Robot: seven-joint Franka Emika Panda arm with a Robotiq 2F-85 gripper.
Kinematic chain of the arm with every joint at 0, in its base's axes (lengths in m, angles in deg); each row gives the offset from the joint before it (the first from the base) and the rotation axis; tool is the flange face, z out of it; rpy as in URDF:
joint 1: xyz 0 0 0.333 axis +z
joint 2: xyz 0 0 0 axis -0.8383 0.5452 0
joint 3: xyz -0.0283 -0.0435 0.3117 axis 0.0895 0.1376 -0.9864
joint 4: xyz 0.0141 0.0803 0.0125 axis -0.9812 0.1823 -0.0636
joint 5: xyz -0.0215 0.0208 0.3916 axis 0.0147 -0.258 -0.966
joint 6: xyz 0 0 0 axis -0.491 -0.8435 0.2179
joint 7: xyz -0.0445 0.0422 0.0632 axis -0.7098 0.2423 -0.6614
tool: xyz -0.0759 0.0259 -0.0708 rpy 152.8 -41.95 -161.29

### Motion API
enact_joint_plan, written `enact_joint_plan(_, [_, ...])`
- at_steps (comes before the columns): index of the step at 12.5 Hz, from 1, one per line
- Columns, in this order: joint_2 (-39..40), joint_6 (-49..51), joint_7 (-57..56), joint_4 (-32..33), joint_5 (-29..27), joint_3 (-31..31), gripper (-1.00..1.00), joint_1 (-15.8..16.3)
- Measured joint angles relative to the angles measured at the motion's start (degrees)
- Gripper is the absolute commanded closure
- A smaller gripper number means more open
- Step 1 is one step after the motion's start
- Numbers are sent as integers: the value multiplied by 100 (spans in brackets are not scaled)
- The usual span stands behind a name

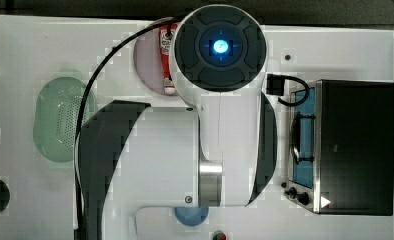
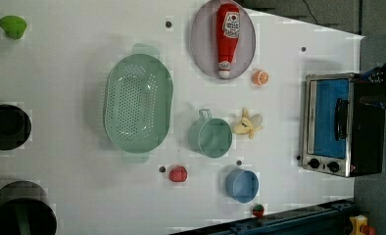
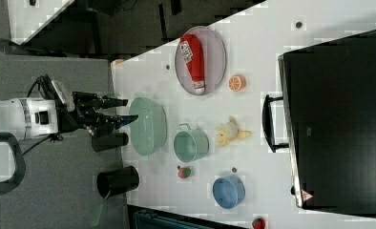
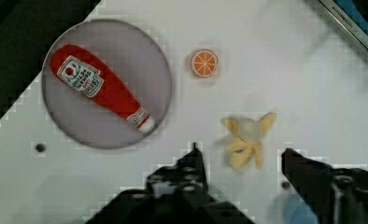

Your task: Pick banana from table and place on oven.

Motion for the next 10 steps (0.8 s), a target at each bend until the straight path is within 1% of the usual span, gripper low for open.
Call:
enact_joint_plan(2, [-1258,625,86,1371,-38,65,-81,-86])
enact_joint_plan(3, [-1872,763,91,1818,-79,144,-99,-121])
enact_joint_plan(4, [-2387,799,91,2042,-76,185,-100,-154])
enact_joint_plan(5, [-2757,749,91,2076,-58,210,-100,-143])
enact_joint_plan(6, [-2927,663,91,1975,-102,185,-100,-142])
enact_joint_plan(7, [-2947,551,91,1874,-204,132,-100,-141])
enact_joint_plan(8, [-2882,202,91,1897,-154,95,-100,-137])
enact_joint_plan(9, [-2709,-164,93,1919,-45,113,-100,-140])
enact_joint_plan(10, [-2480,-477,93,2009,-64,154,-100,-144])
